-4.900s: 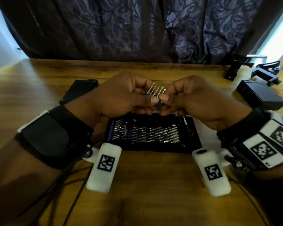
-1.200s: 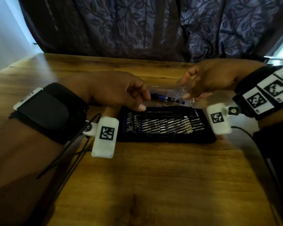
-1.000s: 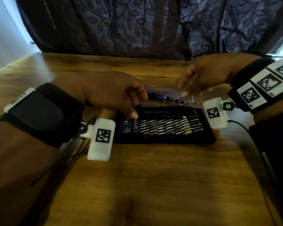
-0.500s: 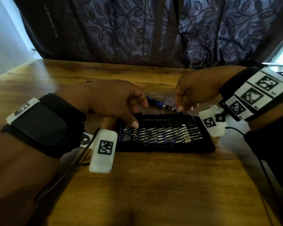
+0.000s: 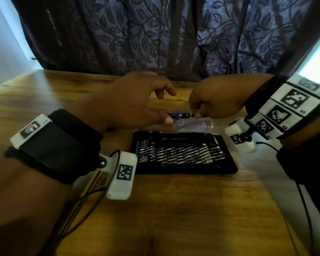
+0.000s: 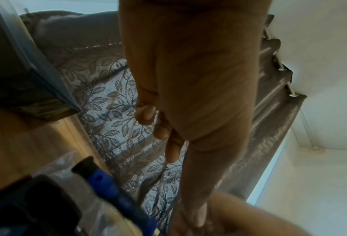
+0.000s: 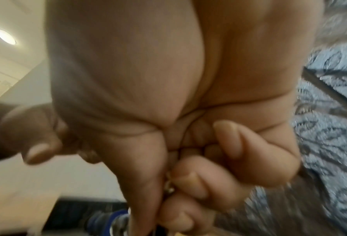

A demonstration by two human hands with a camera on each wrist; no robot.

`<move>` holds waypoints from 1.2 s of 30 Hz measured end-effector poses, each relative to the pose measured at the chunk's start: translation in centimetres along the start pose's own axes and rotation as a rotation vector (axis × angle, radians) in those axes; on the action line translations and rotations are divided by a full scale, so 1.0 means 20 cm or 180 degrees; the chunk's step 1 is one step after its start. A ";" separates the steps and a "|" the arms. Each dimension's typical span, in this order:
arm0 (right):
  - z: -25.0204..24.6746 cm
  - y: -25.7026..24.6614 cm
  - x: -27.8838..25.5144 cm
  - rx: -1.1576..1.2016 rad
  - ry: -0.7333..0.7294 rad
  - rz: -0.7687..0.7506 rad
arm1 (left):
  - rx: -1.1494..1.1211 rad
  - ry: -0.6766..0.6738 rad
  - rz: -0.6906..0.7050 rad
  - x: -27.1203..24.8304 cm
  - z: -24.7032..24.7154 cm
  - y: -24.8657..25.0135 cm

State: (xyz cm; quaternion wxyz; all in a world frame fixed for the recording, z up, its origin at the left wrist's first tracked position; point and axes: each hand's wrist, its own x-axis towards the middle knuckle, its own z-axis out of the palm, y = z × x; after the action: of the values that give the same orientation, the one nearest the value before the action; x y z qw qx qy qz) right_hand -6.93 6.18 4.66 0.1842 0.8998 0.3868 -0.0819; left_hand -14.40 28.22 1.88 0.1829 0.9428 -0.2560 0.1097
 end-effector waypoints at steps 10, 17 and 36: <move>-0.05 -0.08 -0.27 0.2671 0.2160 0.0280 | -0.0111 0.0149 0.0067 -0.01 0.00 0.05; 0.10 -0.12 -0.26 0.5890 0.2499 -0.0117 | -0.0359 0.0402 0.0053 -0.01 0.02 0.05; 0.14 -0.19 -0.21 0.5582 0.2960 0.0193 | -0.0442 0.0729 0.0007 -0.01 0.05 0.02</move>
State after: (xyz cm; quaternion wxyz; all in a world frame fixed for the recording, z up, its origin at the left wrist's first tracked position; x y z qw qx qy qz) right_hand -12.63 4.72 2.22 -0.7146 0.6698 0.2000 0.0268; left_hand -14.68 27.57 1.09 0.2757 0.9089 -0.2415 0.1988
